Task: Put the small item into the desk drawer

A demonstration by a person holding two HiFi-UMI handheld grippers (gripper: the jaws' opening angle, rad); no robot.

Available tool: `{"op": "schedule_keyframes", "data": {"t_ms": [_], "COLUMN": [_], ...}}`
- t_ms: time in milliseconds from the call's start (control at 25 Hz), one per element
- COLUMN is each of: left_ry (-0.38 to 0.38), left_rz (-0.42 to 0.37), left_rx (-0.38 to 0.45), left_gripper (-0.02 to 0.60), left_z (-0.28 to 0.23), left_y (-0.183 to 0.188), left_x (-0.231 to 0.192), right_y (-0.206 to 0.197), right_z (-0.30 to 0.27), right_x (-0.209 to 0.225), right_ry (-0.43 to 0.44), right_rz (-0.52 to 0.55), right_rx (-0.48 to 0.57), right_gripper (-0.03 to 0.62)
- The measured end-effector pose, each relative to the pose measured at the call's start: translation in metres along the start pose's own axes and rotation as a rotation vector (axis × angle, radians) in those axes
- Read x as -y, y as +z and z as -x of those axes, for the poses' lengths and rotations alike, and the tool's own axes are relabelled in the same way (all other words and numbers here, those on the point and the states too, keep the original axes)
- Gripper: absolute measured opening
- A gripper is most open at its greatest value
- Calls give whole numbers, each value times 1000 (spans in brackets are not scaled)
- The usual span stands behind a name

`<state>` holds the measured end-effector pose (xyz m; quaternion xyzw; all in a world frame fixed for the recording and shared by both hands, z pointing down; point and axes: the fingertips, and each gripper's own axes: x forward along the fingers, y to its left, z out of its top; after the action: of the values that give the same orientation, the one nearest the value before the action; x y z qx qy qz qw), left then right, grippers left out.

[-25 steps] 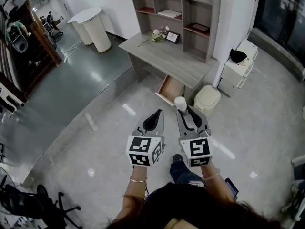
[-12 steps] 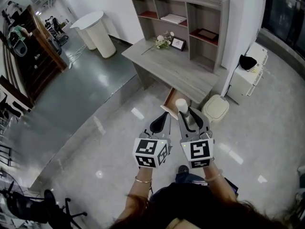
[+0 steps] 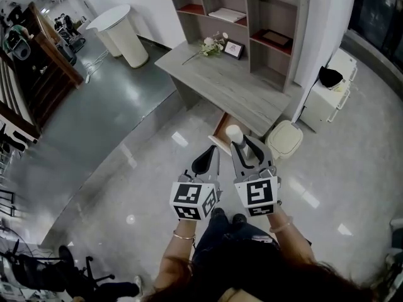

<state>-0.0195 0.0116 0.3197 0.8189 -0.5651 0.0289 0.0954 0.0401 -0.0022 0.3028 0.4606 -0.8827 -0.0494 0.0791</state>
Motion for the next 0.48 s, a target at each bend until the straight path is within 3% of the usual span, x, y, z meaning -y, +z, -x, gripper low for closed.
{"op": "schedule_keyframes", "data": {"t_ms": [480], "left_ry": [-24], "left_rz": [-12], "left_rx": [-25], "left_gripper": [15], "left_z": [-42], "left_y": [-10], "left_x": [-43], "right_y": [-26], "right_z": [-66], "right_x": [2], "right_ry": [12], "right_rz": [74], "right_rx": [-73], "right_gripper": [110]}}
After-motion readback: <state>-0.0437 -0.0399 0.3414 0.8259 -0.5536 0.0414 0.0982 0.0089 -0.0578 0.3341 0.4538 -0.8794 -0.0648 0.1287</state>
